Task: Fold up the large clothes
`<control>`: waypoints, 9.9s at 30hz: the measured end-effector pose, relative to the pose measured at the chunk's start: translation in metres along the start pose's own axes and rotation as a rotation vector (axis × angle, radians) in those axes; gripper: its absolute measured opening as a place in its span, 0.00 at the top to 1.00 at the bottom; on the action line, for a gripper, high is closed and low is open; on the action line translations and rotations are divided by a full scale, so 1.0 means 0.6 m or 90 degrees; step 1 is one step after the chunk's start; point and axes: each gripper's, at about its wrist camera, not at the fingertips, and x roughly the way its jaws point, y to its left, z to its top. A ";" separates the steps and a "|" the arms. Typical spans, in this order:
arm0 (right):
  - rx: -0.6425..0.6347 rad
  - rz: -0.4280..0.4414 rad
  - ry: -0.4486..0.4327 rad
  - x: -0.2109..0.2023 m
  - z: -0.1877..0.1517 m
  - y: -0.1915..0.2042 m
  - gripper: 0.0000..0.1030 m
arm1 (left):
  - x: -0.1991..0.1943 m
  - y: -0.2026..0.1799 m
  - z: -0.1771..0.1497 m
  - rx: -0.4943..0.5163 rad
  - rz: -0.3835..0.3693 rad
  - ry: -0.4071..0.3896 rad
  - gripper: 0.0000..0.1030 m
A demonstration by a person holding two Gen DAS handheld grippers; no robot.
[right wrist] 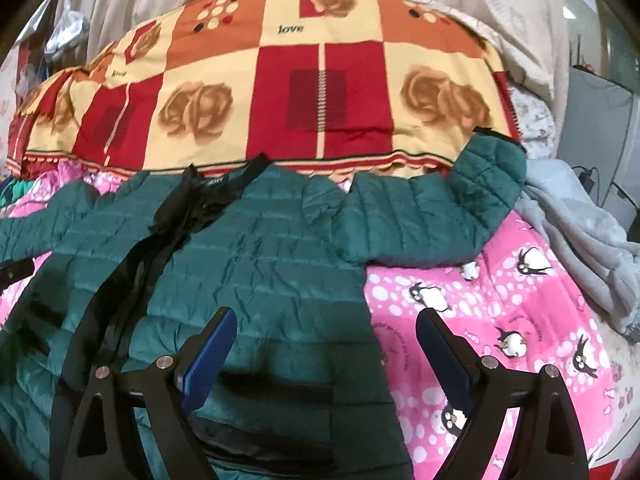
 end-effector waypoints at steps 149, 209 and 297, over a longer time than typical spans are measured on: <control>0.144 -0.033 0.069 -0.026 -0.075 -0.097 0.13 | 0.123 -0.037 0.213 -0.120 -0.315 -0.028 0.88; -0.019 0.248 0.106 0.271 0.180 0.088 0.24 | 0.277 0.100 0.173 -0.180 -0.079 0.077 0.47; 0.032 0.275 0.120 0.242 0.128 0.258 0.73 | 0.022 0.133 -0.037 -0.225 0.139 0.127 0.22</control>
